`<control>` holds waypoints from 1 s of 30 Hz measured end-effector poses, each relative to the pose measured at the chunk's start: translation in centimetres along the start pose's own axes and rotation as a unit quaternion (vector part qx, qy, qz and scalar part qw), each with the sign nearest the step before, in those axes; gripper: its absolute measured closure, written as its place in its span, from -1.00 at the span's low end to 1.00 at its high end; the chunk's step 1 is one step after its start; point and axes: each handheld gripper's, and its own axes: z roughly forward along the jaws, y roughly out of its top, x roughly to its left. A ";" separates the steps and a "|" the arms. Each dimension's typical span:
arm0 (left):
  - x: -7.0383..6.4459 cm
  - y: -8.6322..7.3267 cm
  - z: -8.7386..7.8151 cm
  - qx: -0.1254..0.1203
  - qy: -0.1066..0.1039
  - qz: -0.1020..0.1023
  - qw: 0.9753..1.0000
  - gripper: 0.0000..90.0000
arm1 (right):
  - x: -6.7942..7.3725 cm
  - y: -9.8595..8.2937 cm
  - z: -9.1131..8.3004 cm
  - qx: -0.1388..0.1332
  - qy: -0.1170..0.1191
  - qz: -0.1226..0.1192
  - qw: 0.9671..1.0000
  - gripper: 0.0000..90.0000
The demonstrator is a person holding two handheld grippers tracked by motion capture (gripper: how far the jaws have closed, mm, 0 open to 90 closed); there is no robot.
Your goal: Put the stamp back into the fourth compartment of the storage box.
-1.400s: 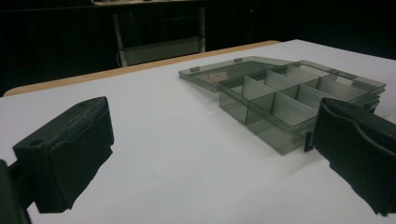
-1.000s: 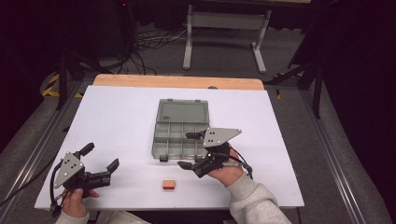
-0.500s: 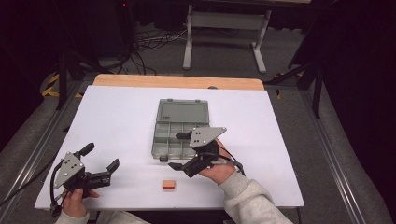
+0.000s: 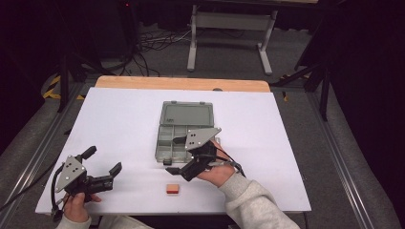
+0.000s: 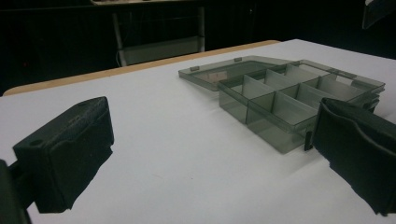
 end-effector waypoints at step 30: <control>0.0 0.0 0.0 -0.001 0.000 -0.002 1.000 -1.00 | 0.4 0.2 2.0 0.114 0.059 -0.011 0.992 -0.53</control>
